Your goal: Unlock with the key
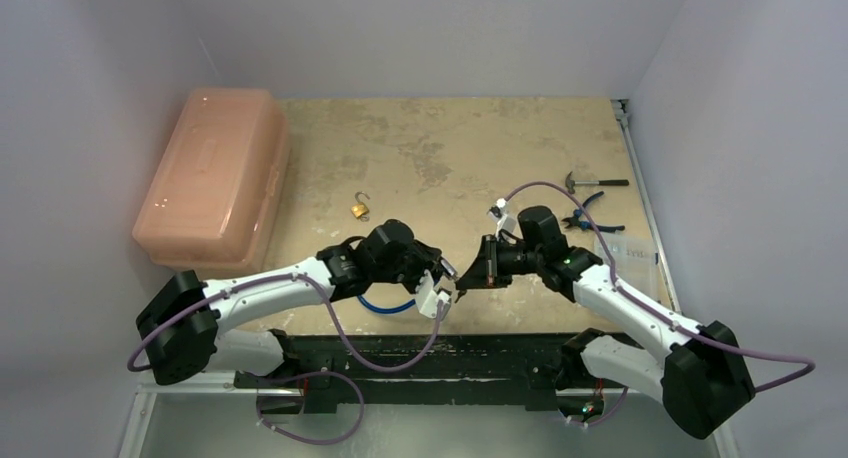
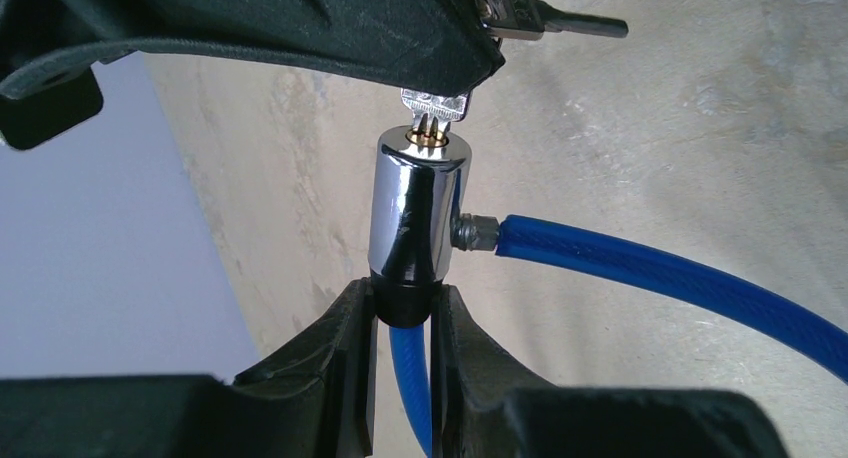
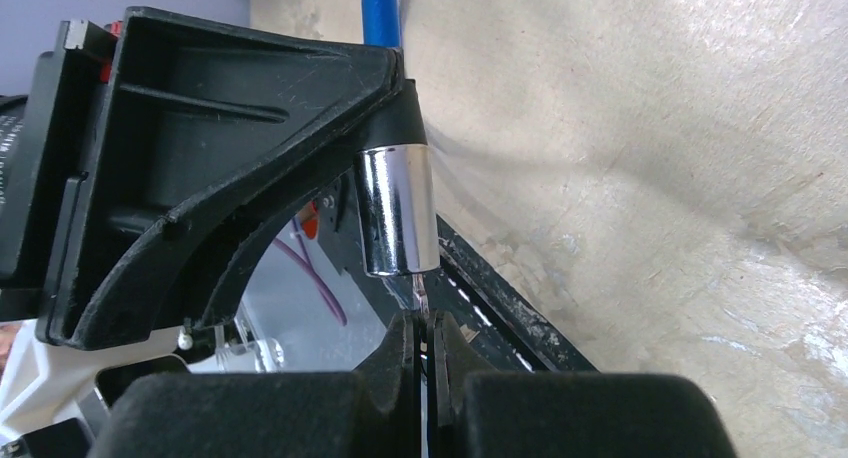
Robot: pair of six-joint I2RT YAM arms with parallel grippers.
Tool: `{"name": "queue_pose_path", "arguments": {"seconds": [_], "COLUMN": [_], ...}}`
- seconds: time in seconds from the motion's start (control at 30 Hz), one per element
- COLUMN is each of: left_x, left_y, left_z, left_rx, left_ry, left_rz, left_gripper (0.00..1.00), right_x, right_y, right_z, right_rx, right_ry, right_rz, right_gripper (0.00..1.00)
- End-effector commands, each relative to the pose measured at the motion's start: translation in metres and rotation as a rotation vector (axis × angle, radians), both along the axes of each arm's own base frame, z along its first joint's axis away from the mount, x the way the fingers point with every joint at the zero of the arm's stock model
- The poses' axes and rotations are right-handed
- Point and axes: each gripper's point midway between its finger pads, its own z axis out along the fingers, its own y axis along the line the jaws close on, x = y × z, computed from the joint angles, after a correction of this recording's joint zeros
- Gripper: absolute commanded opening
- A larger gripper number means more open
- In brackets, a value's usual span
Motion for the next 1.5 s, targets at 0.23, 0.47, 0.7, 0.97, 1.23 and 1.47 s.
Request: {"name": "queue_pose_path", "arguments": {"seconds": [0.23,0.47,0.7,0.97,1.23,1.47], "left_x": [-0.005,-0.001,0.007,0.009,0.013,0.017], "left_y": [-0.032,-0.026,-0.019,-0.013,-0.006,-0.007], "left_z": [0.085,0.126,0.151,0.183,0.205,0.200], "left_rx": [-0.333,-0.485,-0.567,-0.738,-0.889,-0.914], "left_ry": [-0.171,-0.239,-0.280,-0.277,-0.254,-0.230], "left_rz": [-0.044,0.008,0.073,0.129,0.191,0.222], "left_gripper": [0.00,0.00,0.00,0.00,0.00,0.00], "right_x": [0.031,0.040,0.062,0.071,0.082,0.091], "right_y": [0.024,0.025,0.023,0.026,0.020,0.017], "right_z": [0.104,0.141,0.168,0.203,0.217,0.225], "right_rx": [0.336,0.405,0.384,0.546,0.702,0.789], "right_ry": [-0.185,-0.214,-0.295,-0.325,-0.243,-0.187], "right_rz": [-0.037,-0.059,-0.115,-0.171,-0.286,-0.354], "right_gripper": [0.00,0.00,0.00,0.00,0.00,0.00]}}
